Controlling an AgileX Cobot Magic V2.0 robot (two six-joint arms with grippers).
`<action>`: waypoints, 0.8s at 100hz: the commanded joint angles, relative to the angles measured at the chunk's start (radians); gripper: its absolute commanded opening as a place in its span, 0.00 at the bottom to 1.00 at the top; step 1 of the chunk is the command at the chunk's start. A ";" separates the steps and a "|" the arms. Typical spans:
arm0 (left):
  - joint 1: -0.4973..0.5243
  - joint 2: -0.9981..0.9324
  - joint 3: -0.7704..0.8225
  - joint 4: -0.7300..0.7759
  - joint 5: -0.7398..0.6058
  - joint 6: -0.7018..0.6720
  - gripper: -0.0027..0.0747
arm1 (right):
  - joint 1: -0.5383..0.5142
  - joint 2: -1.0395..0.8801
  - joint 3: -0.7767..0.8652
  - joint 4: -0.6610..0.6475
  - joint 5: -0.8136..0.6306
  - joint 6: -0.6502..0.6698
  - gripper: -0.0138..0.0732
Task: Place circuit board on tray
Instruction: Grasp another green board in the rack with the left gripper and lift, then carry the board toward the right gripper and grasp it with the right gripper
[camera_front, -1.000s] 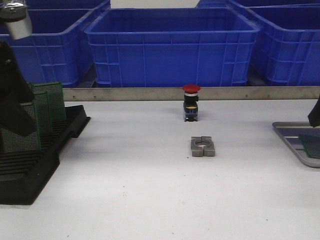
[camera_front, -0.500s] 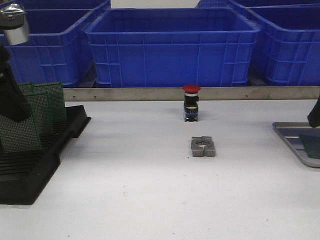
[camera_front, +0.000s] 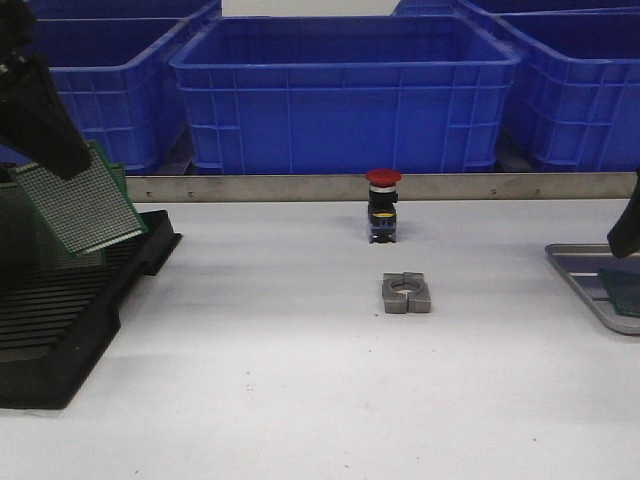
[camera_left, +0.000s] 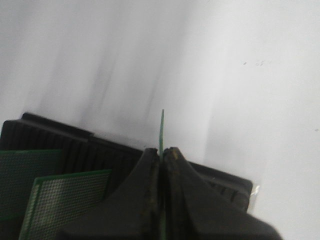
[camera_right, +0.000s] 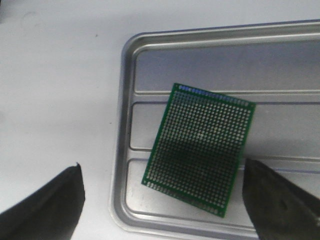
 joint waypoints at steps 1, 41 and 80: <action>-0.023 -0.043 -0.034 -0.100 0.027 -0.013 0.01 | 0.002 -0.033 -0.029 0.017 0.047 -0.063 0.91; -0.155 -0.041 -0.034 -0.309 0.044 -0.013 0.01 | 0.167 -0.033 -0.029 0.086 0.197 -0.406 0.91; -0.229 -0.037 -0.034 -0.382 0.044 -0.013 0.01 | 0.377 -0.033 -0.029 0.323 0.520 -0.911 0.91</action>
